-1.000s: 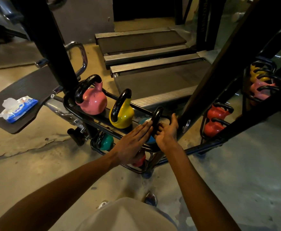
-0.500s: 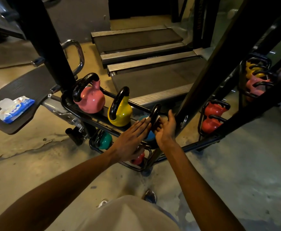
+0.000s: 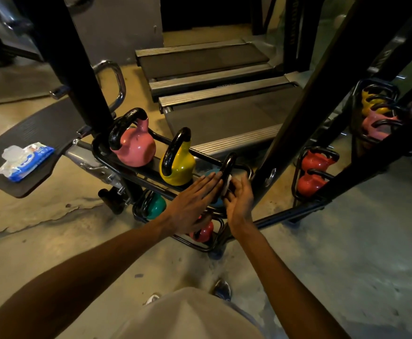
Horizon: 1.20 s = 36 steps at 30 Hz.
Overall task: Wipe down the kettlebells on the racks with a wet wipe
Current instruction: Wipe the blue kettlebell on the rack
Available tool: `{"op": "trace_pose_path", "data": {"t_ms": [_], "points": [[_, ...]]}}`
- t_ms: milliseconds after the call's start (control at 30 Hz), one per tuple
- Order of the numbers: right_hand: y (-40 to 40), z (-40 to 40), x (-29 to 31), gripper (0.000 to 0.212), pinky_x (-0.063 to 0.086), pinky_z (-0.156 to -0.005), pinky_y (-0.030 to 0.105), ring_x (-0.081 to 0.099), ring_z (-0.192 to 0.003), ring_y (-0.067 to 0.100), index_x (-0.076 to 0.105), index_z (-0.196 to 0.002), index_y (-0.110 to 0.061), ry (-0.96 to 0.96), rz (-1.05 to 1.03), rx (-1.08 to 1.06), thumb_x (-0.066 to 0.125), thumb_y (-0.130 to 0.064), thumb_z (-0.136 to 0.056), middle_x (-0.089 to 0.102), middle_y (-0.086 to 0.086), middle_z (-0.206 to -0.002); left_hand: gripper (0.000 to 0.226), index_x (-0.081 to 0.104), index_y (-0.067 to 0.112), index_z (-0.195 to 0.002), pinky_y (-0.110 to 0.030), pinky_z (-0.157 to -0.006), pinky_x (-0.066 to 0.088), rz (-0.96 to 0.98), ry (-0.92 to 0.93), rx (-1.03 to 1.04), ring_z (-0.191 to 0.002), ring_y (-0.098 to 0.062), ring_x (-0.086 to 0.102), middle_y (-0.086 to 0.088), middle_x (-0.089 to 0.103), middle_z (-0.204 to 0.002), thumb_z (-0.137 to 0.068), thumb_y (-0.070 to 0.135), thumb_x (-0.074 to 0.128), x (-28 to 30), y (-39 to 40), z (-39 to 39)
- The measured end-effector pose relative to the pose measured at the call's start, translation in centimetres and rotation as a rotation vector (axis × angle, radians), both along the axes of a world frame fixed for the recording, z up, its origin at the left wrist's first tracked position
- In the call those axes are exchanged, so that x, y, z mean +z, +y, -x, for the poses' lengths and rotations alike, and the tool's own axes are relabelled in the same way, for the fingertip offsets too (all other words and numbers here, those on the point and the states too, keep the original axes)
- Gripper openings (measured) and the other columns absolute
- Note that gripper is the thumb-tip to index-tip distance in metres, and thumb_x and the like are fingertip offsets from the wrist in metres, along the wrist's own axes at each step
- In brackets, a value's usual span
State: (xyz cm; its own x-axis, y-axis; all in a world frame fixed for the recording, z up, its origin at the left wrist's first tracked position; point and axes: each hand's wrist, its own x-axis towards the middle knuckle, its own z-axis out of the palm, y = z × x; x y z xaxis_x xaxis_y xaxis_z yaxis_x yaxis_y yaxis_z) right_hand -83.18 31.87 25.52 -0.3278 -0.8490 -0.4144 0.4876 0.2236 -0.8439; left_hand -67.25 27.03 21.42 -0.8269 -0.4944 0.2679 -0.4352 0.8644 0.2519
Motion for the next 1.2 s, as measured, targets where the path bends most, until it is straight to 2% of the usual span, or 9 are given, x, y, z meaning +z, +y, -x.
{"op": "trace_pose_path", "data": {"t_ms": [100,267,367,467,567,633,767,867,1200], "points": [[-1.4,0.4,0.9,0.067,0.035,-0.123,0.041,0.047,-0.145,0.023,0.042,-0.157,-0.009,0.022,0.022,-0.048,0.034,-0.055,-0.109,0.052,0.008,-0.154,0.094,0.010,0.001,-0.165,-0.053,-0.129,0.019,0.000,-0.013,-0.004,-0.163,-0.031,0.002,-0.019,0.002,-0.174,-0.095,0.034,0.063,0.0,-0.1,0.0],[1.0,-1.0,-0.6,0.033,0.051,-0.094,0.015,0.062,-0.119,-0.004,0.060,-0.131,-0.033,0.115,0.122,0.035,0.038,-0.043,-0.110,0.073,-0.023,-0.116,0.095,0.008,0.003,-0.166,-0.053,-0.130,0.019,0.001,-0.015,0.022,-0.163,-0.030,-0.001,-0.017,-0.001,-0.175,-0.096,0.038,0.063,-0.5,0.0,0.0],[0.5,-0.7,0.1,0.042,0.046,-0.110,0.026,0.058,-0.132,0.004,0.059,-0.142,-0.027,0.247,0.111,0.037,0.042,-0.048,-0.109,0.068,-0.009,-0.136,0.095,0.008,0.005,-0.166,-0.054,-0.129,0.020,-0.014,0.001,0.014,-0.163,-0.029,0.000,-0.016,-0.001,-0.175,-0.097,0.036,0.064,-0.6,0.0,0.1],[-0.7,-0.4,1.7,0.079,0.033,-0.124,0.039,0.041,-0.149,0.014,0.040,-0.160,-0.023,0.508,0.054,0.138,0.042,-0.072,-0.099,0.044,0.003,-0.162,0.095,0.007,0.006,-0.167,-0.052,-0.130,0.018,-0.005,-0.017,0.026,-0.163,-0.027,-0.001,-0.015,0.000,-0.175,-0.096,0.037,0.063,-0.6,0.0,0.1],[-0.1,0.4,1.0,0.075,0.016,-0.129,0.033,0.007,-0.159,0.006,0.015,-0.167,-0.026,0.911,0.112,0.334,0.027,-0.068,-0.105,0.010,-0.004,-0.175,0.094,0.010,0.008,-0.167,-0.050,-0.131,0.014,0.009,-0.041,0.026,-0.163,-0.027,-0.002,-0.015,0.002,-0.175,-0.096,0.041,0.061,-0.9,-0.1,0.0],[0.2,1.6,-0.3,0.079,0.009,-0.129,0.035,-0.006,-0.159,0.002,0.009,-0.167,-0.029,1.155,0.168,0.477,0.021,-0.073,-0.103,0.000,-0.009,-0.175,0.094,0.010,0.008,-0.167,-0.048,-0.132,0.010,0.021,-0.054,0.034,-0.163,-0.027,-0.003,-0.015,0.002,-0.175,-0.096,0.043,0.061,-0.9,-0.1,0.0],[-1.2,3.1,0.7,0.088,0.010,-0.131,0.039,-0.004,-0.159,0.004,0.017,-0.167,-0.027,1.255,0.126,0.507,0.015,-0.082,-0.097,0.005,-0.007,-0.175,0.090,0.015,0.004,-0.166,-0.050,-0.132,0.013,0.027,-0.021,0.042,-0.163,-0.028,0.000,-0.019,0.007,-0.174,-0.097,0.038,0.062,-1.2,0.2,0.1],[-1.9,3.5,1.4,0.091,0.014,-0.130,0.041,0.001,-0.160,0.009,0.023,-0.165,-0.022,1.453,0.182,0.639,0.013,-0.081,-0.097,0.012,-0.002,-0.174,0.091,0.013,0.006,-0.167,-0.052,-0.130,0.017,0.029,-0.054,0.036,-0.163,-0.029,0.001,-0.018,0.006,-0.174,-0.098,0.040,0.062,-1.4,0.0,-0.1],[-2.4,3.6,1.7,0.097,0.023,-0.129,0.046,0.015,-0.160,0.018,0.037,-0.160,-0.015,1.569,0.180,0.674,0.009,-0.081,-0.096,0.026,0.005,-0.171,0.082,0.014,0.005,-0.166,-0.049,-0.132,0.010,0.046,-0.038,0.067,-0.163,-0.028,0.000,-0.018,0.007,-0.174,-0.102,0.042,0.051,-1.6,0.3,-1.7]]}}
